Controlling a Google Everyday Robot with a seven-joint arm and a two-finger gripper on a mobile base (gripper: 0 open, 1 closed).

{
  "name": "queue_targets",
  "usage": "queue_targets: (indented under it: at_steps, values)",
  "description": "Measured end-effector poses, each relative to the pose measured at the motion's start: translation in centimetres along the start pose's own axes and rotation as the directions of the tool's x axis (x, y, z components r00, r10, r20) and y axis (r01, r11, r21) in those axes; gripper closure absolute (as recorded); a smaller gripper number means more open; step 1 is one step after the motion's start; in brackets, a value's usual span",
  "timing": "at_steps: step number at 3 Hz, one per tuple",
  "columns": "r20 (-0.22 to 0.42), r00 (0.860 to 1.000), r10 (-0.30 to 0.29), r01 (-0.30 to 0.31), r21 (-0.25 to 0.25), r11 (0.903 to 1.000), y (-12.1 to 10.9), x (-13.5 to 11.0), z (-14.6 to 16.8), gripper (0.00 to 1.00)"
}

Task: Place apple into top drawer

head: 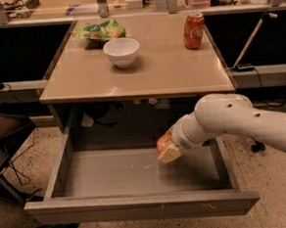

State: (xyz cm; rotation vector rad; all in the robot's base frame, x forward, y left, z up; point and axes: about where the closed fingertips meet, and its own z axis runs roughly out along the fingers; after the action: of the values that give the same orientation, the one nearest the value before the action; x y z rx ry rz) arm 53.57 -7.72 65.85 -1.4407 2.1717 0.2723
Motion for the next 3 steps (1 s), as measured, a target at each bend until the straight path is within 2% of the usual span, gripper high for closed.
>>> queue_targets:
  at_steps: [1,2,3]
  values:
    - [0.007,1.000,0.021,-0.020,-0.046,0.9987,0.12,2.09,3.16,1.00]
    - [0.007,1.000,0.021,-0.020,-0.046,0.9987,0.13,2.10,3.18,1.00]
    - [0.007,1.000,0.021,-0.020,-0.046,0.9987,0.13,2.10,3.18,0.81]
